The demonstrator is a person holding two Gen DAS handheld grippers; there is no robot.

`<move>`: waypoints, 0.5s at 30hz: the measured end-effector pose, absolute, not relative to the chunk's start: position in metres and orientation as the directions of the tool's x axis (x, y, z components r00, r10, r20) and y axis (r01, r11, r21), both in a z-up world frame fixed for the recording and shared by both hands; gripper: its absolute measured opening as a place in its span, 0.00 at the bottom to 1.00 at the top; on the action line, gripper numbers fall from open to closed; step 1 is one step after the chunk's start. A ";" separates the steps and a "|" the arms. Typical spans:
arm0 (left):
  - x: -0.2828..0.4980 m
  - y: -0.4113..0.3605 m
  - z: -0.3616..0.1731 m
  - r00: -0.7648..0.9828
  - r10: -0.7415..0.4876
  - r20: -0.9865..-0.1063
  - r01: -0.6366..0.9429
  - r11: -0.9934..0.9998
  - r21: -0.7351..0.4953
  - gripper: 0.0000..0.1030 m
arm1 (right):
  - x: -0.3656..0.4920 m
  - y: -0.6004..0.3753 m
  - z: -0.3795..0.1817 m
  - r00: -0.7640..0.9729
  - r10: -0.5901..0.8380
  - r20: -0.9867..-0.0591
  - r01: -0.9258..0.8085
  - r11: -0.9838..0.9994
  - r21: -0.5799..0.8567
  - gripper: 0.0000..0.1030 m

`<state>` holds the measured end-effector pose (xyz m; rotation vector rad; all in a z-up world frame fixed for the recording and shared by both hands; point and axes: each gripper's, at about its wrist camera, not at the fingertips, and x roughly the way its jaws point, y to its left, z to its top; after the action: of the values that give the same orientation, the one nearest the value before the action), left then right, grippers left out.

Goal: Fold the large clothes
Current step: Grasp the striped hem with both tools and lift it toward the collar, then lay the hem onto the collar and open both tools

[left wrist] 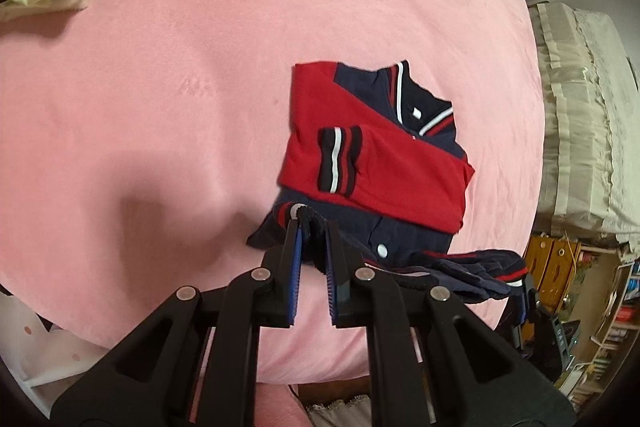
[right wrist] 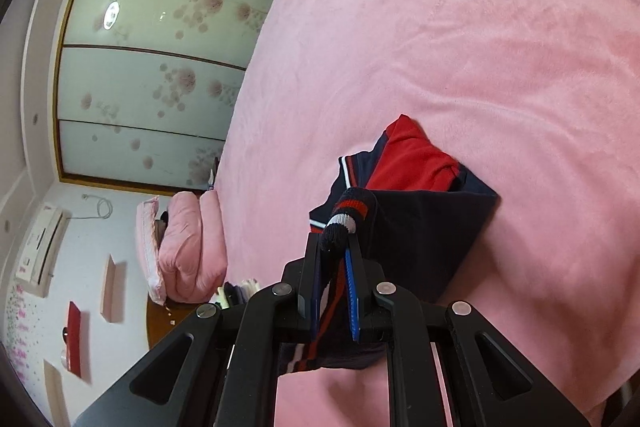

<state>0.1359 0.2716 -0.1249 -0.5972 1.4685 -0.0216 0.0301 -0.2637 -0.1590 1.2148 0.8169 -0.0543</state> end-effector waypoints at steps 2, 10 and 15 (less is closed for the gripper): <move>0.144 0.268 -0.125 0.136 -0.352 -0.926 -0.334 0.864 -0.378 0.08 | 0.040 -0.266 -0.158 0.711 0.374 -0.596 0.458 0.398 0.795 0.10; 0.191 0.247 -0.141 0.124 -0.299 -0.946 -0.353 0.878 -0.323 0.08 | 0.078 -0.284 -0.175 0.631 0.395 -0.668 0.496 0.457 0.739 0.10; 0.235 0.235 -0.156 0.114 -0.261 -0.959 -0.362 0.888 -0.285 0.08 | 0.118 -0.298 -0.190 0.561 0.435 -0.705 0.503 0.497 0.707 0.10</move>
<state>0.2354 0.2347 -0.1558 -0.5203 1.4756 0.0793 0.1178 -0.2983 -0.1901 1.1038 1.0318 -0.0515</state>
